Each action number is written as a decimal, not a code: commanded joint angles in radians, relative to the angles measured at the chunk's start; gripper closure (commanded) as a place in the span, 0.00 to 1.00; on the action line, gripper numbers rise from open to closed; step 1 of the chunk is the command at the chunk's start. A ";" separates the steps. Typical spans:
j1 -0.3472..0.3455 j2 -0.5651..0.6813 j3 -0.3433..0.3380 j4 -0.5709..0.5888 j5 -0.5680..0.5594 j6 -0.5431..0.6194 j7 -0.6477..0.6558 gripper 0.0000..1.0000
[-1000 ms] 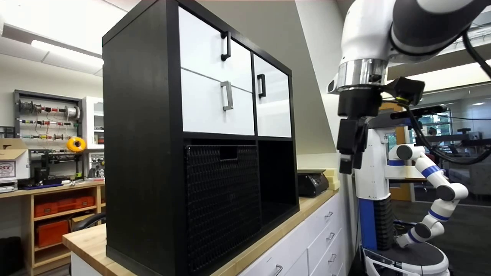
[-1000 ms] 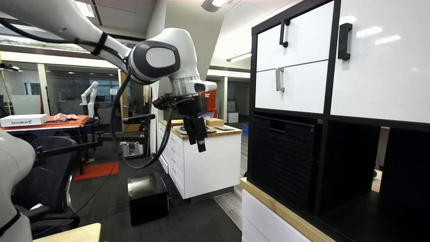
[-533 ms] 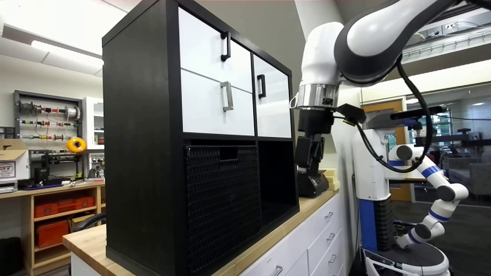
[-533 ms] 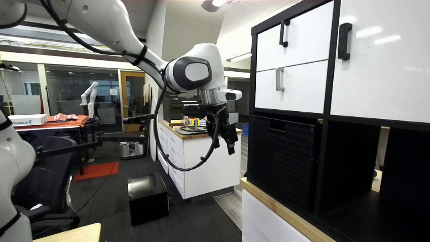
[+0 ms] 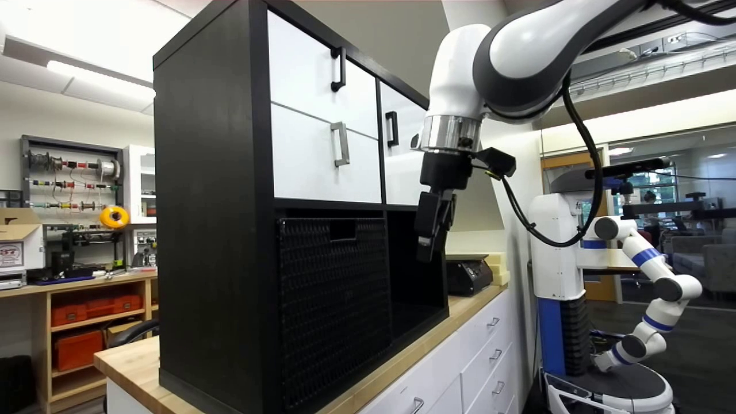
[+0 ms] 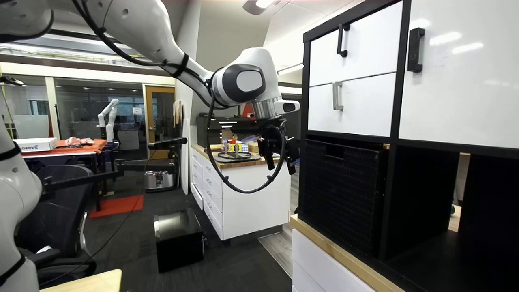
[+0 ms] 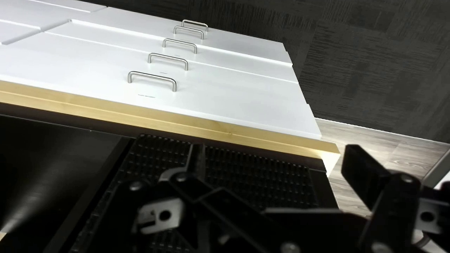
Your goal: Open the bottom drawer on the left
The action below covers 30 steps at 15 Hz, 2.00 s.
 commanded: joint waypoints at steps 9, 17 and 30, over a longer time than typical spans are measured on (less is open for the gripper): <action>0.008 0.038 -0.017 0.026 -0.045 0.091 -0.092 0.00; 0.006 0.115 -0.028 0.107 -0.074 0.264 -0.412 0.00; -0.009 0.169 0.009 0.091 -0.067 0.599 -1.024 0.00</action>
